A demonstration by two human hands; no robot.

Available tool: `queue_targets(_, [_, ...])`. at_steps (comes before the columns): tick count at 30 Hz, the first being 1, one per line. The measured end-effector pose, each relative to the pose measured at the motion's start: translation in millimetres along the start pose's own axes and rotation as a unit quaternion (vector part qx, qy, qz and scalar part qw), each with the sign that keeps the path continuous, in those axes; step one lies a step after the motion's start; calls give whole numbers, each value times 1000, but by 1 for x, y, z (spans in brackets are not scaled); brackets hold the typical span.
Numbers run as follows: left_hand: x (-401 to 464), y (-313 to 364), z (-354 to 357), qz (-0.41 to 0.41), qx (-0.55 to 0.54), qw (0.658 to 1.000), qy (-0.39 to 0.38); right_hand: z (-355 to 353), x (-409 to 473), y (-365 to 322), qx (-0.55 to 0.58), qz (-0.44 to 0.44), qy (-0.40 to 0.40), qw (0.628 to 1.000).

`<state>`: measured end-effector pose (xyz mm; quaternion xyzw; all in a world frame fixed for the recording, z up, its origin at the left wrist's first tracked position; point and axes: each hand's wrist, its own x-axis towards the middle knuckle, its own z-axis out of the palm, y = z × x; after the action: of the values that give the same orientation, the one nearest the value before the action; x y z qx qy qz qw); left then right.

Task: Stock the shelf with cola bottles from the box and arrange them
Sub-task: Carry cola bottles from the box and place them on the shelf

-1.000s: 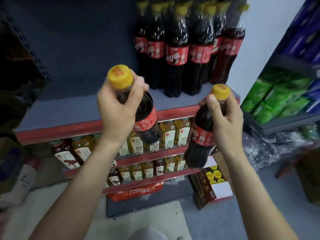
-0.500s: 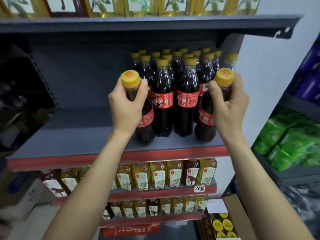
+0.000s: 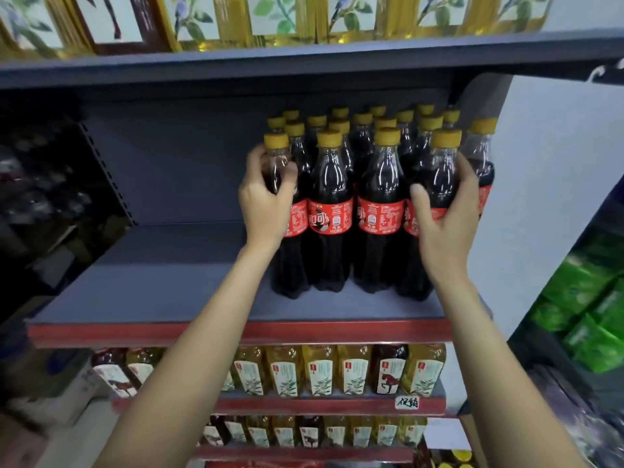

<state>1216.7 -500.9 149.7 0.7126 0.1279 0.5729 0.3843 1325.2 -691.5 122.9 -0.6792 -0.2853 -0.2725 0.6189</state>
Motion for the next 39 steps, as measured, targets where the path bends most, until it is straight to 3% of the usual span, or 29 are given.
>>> queue_targets(8, [-22, -15, 6, 47, 20, 997, 64, 13, -33, 25, -66, -27, 49, 996])
queue_targets(14, [-19, -17, 6, 18, 51, 998, 22, 7, -40, 22, -99, -24, 38, 994])
queue_targets(20, [-57, 6, -31, -19, 47, 999, 5, -2, -80, -38, -65, -126, 13, 990])
queue_targets(23, [-88, 31, -77, -33, 8, 998, 56, 11, -107, -72, 5, -159, -56, 986])
queue_targets(27, [-131, 63, -154, -35, 1, 995, 98, 44, -157, -117, 123, -114, -172, 971])
queue_targets(30, [-159, 62, -221, -58, 17, 991, 123, 74, -208, -149, 195, -111, -215, 951])
queue_targets(32, [-183, 48, -278, -84, 59, 987, 120, 100, -253, -169, 237, -106, -260, 930])
queue_targets(34, [-206, 29, -322, -144, 101, 982, 67, 118, -290, -176, 245, -94, -324, 909])
queue_targets(36, [-235, 5, -380, -218, 157, 963, 19, 147, -338, -186, 241, -70, -418, 873])
queue_targets(39, [-279, -29, -466, -282, 219, 934, 26, 194, -407, -195, 186, -51, -553, 811])
